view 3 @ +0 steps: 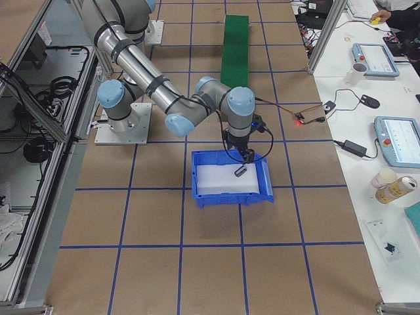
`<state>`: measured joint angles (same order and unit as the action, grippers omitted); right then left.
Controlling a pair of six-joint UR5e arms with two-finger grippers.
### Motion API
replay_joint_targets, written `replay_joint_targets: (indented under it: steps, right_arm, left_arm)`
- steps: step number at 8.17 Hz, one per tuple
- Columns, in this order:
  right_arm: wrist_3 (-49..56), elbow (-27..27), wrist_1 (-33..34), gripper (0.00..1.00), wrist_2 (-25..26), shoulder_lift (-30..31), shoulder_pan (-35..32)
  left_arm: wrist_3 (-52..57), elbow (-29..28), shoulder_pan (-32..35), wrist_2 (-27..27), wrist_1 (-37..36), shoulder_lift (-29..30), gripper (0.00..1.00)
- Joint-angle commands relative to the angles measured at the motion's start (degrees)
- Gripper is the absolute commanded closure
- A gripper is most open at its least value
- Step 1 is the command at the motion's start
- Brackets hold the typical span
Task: Move capacitor from left to right
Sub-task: 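Lift the capacitor with the right gripper and carry it to the blue bin, then release the capacitor into the blue bin and return the right arm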
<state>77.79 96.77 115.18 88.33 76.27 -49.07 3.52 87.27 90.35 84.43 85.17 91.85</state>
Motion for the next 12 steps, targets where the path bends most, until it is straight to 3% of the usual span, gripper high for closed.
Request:
replay_joint_targets:
  steps: [1,2,4,6,9,12]
  right_arm:
    - [-13.34,-1.32,-11.57,0.0,0.95,7.63,-8.38]
    - [-23.02,-1.41,-18.43,0.0,1.66,11.49,-10.76]
    - [-36.4,-1.94,-23.83,0.0,1.83,16.26,-18.56]
    - [-56.95,-5.87,-30.07,0.0,1.93,17.6,-28.84]
    - [-79.57,-6.77,-30.01,0.0,1.76,17.69,-42.74]
    - [-88.86,-6.69,-29.83,0.0,1.58,17.07,-48.4]
  left_arm:
    - [0.0,0.0,0.0,-0.05,0.0,0.0,0.0]
    - [0.0,0.0,0.0,-0.05,0.0,0.0,0.0]
    - [0.0,0.0,0.0,-0.05,0.0,0.09,0.0]
    - [0.0,0.0,0.0,-0.23,-0.09,0.09,0.0]
    - [0.0,0.0,0.0,-0.32,0.0,0.09,0.0]
    - [0.0,0.0,0.0,-0.23,-0.09,0.09,0.0]
